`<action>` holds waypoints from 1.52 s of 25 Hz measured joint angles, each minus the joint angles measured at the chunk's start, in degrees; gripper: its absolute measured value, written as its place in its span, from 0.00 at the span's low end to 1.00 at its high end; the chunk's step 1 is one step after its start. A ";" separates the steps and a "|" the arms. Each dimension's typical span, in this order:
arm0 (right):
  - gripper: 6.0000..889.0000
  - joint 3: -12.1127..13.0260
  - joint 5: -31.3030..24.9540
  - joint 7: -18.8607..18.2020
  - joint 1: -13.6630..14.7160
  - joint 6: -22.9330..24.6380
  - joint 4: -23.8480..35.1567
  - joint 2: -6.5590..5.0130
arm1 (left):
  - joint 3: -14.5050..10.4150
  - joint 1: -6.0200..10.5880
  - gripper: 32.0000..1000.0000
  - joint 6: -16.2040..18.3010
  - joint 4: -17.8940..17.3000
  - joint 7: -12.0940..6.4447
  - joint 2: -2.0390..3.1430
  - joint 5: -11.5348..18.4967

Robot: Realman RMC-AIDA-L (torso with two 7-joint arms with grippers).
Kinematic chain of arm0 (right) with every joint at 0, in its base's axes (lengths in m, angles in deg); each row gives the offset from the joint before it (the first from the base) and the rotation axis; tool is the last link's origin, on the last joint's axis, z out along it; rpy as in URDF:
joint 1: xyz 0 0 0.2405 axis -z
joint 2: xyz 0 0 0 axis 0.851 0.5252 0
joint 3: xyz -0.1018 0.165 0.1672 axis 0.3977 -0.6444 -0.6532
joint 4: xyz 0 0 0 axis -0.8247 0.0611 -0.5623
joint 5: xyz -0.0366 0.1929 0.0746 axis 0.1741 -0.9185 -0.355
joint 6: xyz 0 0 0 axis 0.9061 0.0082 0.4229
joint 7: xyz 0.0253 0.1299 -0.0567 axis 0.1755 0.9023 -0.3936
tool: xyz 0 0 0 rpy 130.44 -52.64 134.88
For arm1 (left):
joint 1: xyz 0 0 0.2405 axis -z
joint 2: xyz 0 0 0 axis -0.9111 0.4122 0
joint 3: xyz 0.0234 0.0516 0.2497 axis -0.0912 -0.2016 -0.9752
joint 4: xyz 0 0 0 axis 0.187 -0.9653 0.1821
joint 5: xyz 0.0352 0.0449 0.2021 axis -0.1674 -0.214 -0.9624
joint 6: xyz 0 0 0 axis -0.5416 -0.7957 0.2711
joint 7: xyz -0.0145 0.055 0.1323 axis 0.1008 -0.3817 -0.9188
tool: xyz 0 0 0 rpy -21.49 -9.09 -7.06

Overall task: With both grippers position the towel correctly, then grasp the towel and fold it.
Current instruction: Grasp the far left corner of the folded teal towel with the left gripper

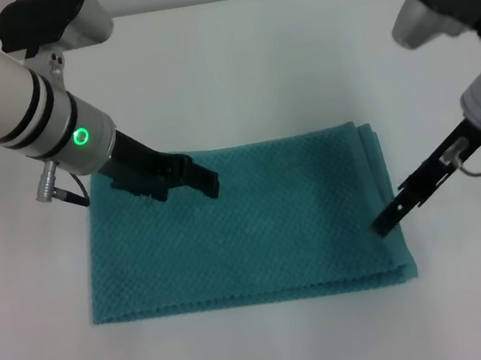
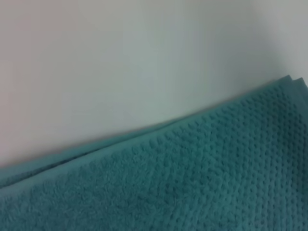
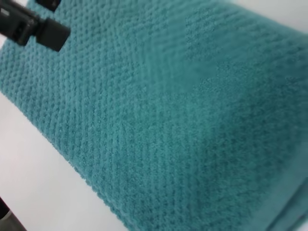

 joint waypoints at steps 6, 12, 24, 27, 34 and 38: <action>0.97 -0.44 -0.07 2.30 2.02 -5.22 10.94 -0.02 | 0.07 -1.25 0.85 -0.28 -1.64 0.00 0.10 -0.03; 0.97 -0.73 -0.38 4.72 4.56 -6.75 21.07 -0.02 | 2.05 -2.13 0.85 -1.77 -1.89 -0.20 0.25 -2.05; 0.97 -0.81 -0.44 6.33 5.84 -7.13 26.57 -0.02 | 2.70 -4.31 0.85 -4.17 -5.37 1.26 -0.10 -16.85; 0.97 -0.81 -0.45 6.34 5.67 -6.75 26.40 -0.02 | 1.44 -4.48 0.85 -3.72 -5.88 2.61 -0.34 -20.71; 0.97 -0.81 -0.82 6.36 5.47 -5.95 26.15 -0.02 | 0.92 -5.11 0.85 -1.02 -5.64 2.69 -0.64 -20.97; 0.97 -0.81 -1.82 6.40 5.33 -5.66 26.12 -0.02 | -0.09 -5.04 0.85 0.38 -4.19 2.78 -0.85 -20.93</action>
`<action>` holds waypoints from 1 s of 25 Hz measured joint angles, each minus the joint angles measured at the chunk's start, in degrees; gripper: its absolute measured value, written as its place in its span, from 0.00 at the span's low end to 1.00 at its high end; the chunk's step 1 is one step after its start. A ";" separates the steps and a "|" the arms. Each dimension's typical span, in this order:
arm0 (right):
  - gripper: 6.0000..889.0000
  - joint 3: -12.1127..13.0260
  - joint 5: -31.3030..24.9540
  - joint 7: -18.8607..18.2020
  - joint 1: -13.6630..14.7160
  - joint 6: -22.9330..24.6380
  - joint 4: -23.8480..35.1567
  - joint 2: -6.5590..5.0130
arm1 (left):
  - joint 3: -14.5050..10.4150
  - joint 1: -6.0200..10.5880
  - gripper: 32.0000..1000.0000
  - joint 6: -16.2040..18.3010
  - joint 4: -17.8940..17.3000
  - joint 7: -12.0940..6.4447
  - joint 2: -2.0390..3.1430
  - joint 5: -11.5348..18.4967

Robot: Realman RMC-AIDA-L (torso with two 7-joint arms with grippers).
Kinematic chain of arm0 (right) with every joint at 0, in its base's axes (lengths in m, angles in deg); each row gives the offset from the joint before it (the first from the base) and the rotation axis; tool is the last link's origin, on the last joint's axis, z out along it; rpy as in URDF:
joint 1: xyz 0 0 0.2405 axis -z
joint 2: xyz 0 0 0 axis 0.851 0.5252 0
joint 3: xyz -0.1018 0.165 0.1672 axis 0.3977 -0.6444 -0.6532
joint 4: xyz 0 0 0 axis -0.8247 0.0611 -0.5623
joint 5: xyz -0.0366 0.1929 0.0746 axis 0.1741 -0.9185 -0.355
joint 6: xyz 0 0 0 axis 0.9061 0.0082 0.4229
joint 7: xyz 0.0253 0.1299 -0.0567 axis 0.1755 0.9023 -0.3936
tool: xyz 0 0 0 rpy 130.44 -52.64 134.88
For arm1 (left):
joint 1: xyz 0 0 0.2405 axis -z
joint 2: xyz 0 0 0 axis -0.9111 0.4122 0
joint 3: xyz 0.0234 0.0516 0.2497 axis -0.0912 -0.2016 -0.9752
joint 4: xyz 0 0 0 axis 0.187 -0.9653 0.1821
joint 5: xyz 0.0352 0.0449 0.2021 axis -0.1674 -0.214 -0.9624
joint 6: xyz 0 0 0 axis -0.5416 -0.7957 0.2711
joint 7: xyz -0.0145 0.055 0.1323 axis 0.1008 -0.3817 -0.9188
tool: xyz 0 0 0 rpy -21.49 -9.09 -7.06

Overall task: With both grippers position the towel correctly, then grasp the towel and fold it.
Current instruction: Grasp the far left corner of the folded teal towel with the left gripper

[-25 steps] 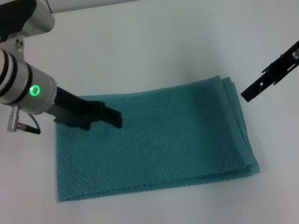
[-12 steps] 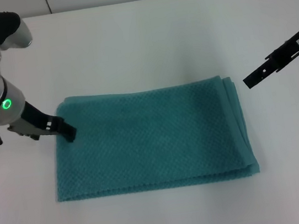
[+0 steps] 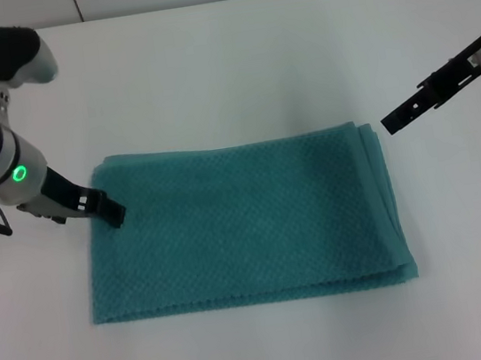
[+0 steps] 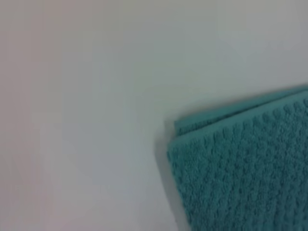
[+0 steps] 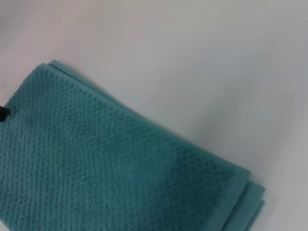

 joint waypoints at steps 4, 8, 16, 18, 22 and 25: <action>0.97 0.00 -0.15 -0.02 -0.02 0.02 -0.05 0.00 | -0.54 0.68 0.85 1.65 2.93 0.01 -0.11 0.00; 0.97 0.00 -0.15 -0.11 -0.03 0.03 -0.15 -0.05 | -1.48 0.87 0.84 2.94 4.03 0.06 -0.16 0.04; 0.97 0.00 -0.13 -0.34 -0.04 0.63 -1.31 -0.09 | -2.82 0.91 0.84 4.64 5.14 0.07 -0.22 0.02; 0.97 0.00 -0.12 -0.41 -0.04 0.63 -1.49 -0.09 | -2.84 0.93 0.84 5.01 5.15 0.06 -0.22 -0.02; 0.97 0.00 -0.11 -0.45 -0.04 0.63 -1.51 -0.09 | -2.84 0.94 0.84 5.31 5.17 0.04 -0.22 -0.07; 0.97 0.00 -0.11 -0.49 -0.03 0.63 -1.51 -0.09 | -2.83 0.92 0.84 5.39 5.32 0.03 -0.18 -0.07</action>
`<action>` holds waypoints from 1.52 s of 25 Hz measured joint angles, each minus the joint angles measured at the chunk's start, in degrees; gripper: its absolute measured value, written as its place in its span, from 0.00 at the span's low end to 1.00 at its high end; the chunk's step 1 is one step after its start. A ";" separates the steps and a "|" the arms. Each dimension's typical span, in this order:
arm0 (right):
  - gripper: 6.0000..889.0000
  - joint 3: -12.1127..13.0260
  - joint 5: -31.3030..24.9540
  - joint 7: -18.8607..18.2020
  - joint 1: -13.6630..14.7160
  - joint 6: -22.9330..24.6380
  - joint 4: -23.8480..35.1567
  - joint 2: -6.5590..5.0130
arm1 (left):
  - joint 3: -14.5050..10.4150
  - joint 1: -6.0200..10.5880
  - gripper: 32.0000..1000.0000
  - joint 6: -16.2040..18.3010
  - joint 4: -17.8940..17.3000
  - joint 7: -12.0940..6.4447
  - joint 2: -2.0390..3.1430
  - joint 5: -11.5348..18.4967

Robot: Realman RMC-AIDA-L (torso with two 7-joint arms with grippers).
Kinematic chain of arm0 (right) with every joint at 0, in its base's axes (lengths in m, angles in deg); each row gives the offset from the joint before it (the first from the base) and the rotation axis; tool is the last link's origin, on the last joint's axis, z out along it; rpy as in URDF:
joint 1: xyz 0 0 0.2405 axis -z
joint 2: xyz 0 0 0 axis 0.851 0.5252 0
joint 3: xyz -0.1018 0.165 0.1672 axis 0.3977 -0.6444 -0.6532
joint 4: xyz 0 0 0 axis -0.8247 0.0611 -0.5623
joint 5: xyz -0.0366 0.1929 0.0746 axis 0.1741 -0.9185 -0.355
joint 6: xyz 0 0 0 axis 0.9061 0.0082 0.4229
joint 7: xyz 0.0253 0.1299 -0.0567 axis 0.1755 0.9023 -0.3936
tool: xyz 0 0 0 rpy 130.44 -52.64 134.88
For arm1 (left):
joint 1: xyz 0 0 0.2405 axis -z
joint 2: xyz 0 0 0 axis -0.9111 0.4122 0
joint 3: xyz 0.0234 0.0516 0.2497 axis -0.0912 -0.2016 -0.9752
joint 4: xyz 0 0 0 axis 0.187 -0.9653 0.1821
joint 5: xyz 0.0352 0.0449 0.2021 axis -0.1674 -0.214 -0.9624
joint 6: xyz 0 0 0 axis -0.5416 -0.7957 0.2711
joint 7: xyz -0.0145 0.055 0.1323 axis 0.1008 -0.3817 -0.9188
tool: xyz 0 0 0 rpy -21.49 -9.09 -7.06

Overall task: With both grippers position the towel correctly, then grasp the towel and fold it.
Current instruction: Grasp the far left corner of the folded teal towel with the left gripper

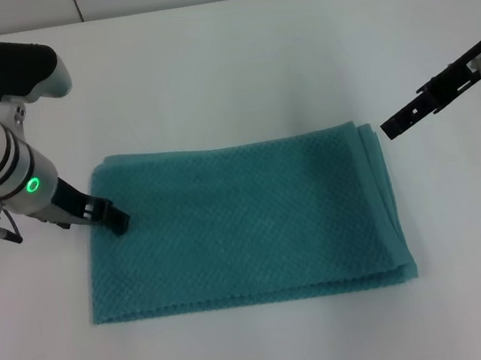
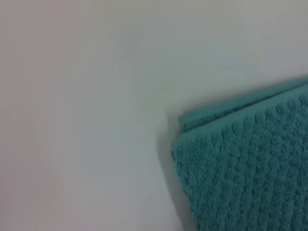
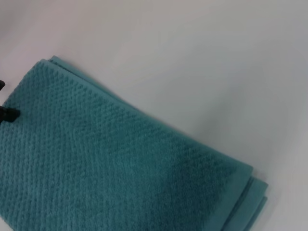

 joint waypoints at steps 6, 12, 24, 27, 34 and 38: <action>0.97 0.00 0.00 -0.10 0.00 0.00 0.02 0.00 | 0.02 0.22 0.84 0.61 1.59 0.00 0.05 0.08; 0.97 0.00 0.00 -0.10 0.00 0.01 0.02 0.00 | -0.12 0.31 0.84 1.30 2.30 0.00 0.05 0.09; 0.97 0.00 0.00 -0.23 -0.05 0.24 -0.50 0.00 | -0.65 0.55 0.84 1.98 3.24 -0.08 0.05 0.09; 0.97 0.09 0.00 -0.27 -0.07 0.60 -0.61 0.00 | -0.66 0.97 0.84 2.08 4.12 -0.09 0.06 0.09; 0.97 0.11 -0.01 -0.28 -0.09 0.70 -0.68 0.00 | -0.68 1.08 0.84 2.13 4.37 -0.09 0.05 0.08; 0.97 0.12 -0.01 -0.28 -0.09 0.70 -0.68 0.00 | -0.69 1.07 0.84 2.12 4.36 -0.09 0.05 0.08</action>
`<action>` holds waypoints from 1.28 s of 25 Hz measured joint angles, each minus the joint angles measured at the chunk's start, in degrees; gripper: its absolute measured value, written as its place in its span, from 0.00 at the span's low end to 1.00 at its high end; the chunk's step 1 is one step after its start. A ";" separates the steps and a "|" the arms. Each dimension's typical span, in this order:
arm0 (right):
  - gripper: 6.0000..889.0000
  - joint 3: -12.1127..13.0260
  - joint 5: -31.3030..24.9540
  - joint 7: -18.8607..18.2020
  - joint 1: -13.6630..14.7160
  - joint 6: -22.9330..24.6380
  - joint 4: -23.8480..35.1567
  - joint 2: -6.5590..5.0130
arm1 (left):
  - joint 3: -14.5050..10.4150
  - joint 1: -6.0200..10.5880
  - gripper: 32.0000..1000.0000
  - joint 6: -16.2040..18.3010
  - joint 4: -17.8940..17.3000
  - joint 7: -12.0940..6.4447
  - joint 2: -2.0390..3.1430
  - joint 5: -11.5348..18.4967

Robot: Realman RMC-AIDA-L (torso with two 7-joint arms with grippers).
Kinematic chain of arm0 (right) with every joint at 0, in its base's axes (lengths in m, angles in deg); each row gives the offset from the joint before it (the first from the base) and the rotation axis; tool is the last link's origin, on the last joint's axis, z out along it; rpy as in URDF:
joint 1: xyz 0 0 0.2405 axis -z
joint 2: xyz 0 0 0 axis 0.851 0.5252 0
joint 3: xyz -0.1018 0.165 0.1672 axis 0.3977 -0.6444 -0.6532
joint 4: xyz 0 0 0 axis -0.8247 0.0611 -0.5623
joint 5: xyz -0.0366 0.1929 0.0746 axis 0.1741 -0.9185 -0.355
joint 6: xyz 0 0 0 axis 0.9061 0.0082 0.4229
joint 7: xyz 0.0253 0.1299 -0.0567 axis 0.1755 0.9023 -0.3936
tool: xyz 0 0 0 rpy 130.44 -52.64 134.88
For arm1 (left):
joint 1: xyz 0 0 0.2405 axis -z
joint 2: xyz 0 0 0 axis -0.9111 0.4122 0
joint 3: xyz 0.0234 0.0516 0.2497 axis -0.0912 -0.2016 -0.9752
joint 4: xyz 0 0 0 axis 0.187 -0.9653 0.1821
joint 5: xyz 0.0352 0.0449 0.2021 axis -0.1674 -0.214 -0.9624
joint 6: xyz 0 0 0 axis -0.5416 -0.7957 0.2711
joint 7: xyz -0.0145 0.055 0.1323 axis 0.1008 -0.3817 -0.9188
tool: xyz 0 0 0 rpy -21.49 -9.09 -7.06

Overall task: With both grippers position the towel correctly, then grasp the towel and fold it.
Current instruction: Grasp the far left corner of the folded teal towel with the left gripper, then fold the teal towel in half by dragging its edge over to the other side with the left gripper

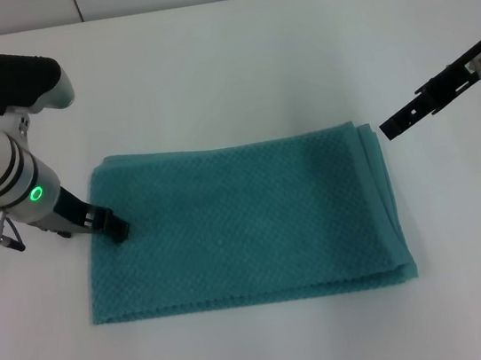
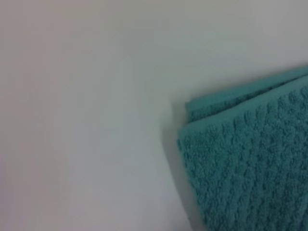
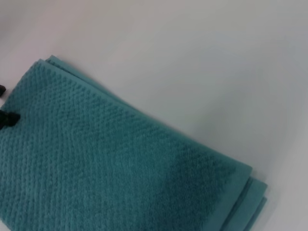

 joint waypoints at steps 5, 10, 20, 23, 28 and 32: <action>0.97 -0.04 0.00 0.00 0.00 0.00 0.00 0.00 | 0.02 -0.03 0.84 -0.04 -0.02 0.00 0.01 0.48; 0.97 -0.04 0.00 0.00 0.00 0.00 0.00 0.00 | 0.02 0.01 0.80 -0.11 -0.02 -0.01 0.15 1.36; 0.97 -0.04 0.00 0.00 0.00 0.00 0.00 0.00 | 0.00 0.43 0.38 -0.60 -0.02 0.00 0.18 1.07; 0.97 -0.04 0.00 0.00 0.00 0.00 0.00 0.00 | 0.00 0.44 0.25 -0.60 -0.02 0.00 0.18 1.05; 0.97 -0.04 0.00 0.00 0.00 0.00 0.00 0.00 | 0.00 0.46 0.15 -0.59 -0.06 0.00 0.18 1.21; 0.97 -0.05 0.00 0.00 0.00 0.00 0.00 0.00 | 0.03 0.48 0.12 -0.59 -0.09 0.00 0.18 1.26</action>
